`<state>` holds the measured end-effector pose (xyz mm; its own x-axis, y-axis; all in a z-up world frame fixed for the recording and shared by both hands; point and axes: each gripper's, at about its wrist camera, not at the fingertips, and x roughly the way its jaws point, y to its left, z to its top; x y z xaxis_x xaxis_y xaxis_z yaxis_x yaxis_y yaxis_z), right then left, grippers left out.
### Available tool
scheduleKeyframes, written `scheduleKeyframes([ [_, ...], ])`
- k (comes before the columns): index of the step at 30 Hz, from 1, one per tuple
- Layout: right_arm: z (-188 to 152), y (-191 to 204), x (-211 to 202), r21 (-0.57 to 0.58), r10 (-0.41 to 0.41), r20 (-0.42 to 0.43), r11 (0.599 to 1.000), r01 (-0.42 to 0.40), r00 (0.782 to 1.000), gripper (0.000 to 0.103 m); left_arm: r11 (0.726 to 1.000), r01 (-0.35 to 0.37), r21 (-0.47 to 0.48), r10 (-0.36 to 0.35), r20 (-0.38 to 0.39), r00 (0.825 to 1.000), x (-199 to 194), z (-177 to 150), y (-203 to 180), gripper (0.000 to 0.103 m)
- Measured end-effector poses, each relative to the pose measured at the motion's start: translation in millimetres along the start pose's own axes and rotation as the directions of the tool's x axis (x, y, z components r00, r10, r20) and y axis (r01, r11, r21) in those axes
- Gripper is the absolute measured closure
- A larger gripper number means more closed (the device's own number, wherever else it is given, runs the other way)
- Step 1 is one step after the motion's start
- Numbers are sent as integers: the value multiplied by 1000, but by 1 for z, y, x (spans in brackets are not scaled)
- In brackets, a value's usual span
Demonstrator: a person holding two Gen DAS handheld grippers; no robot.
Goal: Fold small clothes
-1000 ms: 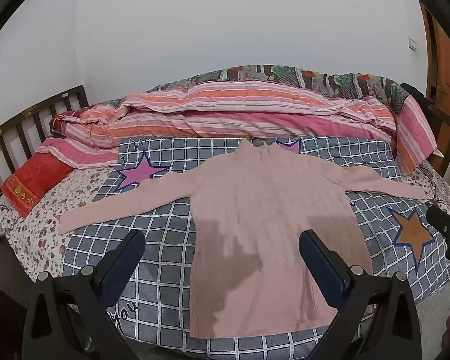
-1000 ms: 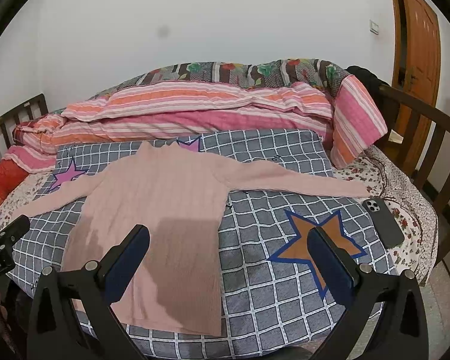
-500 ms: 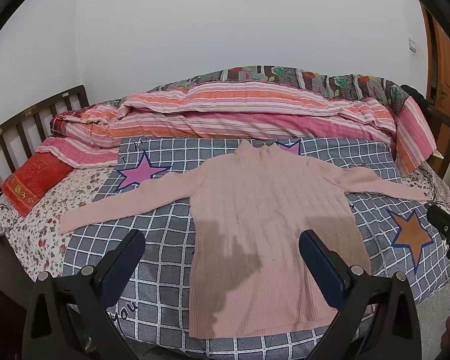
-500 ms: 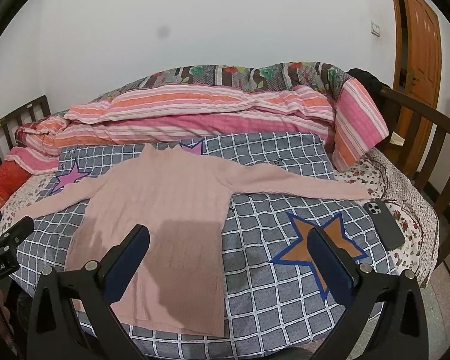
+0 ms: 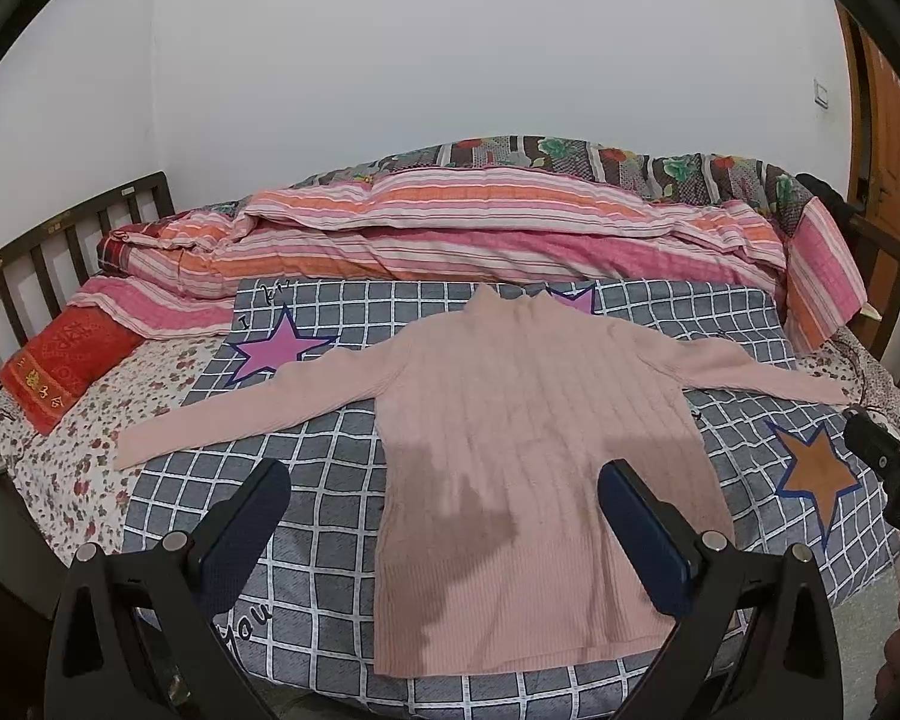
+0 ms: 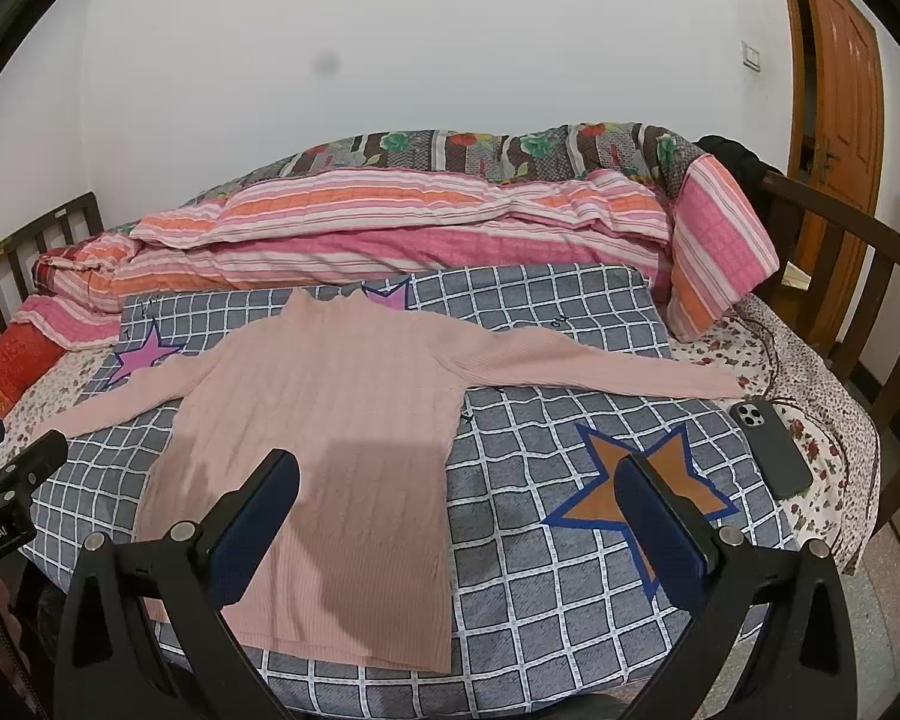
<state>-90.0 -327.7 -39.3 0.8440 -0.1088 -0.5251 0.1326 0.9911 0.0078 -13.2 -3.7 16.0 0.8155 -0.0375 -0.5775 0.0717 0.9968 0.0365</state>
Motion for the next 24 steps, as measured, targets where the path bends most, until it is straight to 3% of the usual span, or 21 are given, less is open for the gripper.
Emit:
scheduleKeyframes([
  [24,0,-1,0,10,14,3,1000,-14,1000,0,1000,12,-17,-12,-1,1000,-1,3,4,0],
])
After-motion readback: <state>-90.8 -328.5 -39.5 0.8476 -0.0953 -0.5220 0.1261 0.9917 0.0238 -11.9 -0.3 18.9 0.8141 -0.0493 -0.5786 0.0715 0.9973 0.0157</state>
